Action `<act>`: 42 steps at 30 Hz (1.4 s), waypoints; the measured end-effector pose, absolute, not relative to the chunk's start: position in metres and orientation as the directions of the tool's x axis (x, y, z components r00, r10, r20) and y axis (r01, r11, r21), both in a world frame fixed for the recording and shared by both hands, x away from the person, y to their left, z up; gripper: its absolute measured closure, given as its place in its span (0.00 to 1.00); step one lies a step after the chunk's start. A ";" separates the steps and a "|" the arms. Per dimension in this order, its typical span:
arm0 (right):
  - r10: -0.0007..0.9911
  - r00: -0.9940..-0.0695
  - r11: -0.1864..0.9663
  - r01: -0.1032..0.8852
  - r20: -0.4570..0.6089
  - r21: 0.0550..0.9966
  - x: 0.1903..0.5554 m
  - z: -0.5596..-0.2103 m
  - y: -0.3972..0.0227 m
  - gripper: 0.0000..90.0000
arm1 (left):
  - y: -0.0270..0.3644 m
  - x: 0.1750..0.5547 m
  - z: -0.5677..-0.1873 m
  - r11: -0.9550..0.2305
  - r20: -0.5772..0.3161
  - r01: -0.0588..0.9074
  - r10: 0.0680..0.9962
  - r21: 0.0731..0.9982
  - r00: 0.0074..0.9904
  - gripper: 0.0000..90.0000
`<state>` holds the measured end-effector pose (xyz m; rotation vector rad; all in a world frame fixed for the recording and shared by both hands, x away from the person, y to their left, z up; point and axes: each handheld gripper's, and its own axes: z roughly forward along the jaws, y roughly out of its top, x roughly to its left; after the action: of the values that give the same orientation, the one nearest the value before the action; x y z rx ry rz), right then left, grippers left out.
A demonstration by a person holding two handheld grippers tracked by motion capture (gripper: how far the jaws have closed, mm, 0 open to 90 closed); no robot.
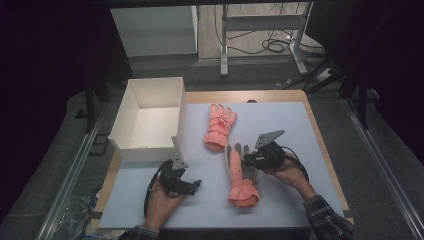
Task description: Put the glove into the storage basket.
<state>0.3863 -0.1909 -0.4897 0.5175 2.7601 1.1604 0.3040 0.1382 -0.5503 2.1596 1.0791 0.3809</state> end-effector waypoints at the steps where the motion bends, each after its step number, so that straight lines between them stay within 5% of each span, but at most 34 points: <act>1: 0.357 -0.933 0.641 0.274 0.038 0.717 0.387 -0.487 -0.193 0.80 | 0.138 0.304 -0.550 -0.422 -0.040 0.589 0.789 0.689 0.613 0.02; 28: 0.566 -0.822 0.502 0.406 0.065 0.764 0.432 -0.470 -0.166 0.49 | 0.138 0.304 -0.550 -0.422 -0.040 0.589 0.790 0.689 0.612 0.02; 42: 0.631 -0.773 0.489 0.462 0.066 0.740 0.470 -0.470 -0.136 0.55 | 0.138 0.304 -0.550 -0.420 -0.042 0.590 0.790 0.689 0.612 0.02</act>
<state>0.4698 -0.1356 -0.4704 0.9386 2.5192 1.1545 0.3040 0.1382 -0.5504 2.1582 1.0808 0.3798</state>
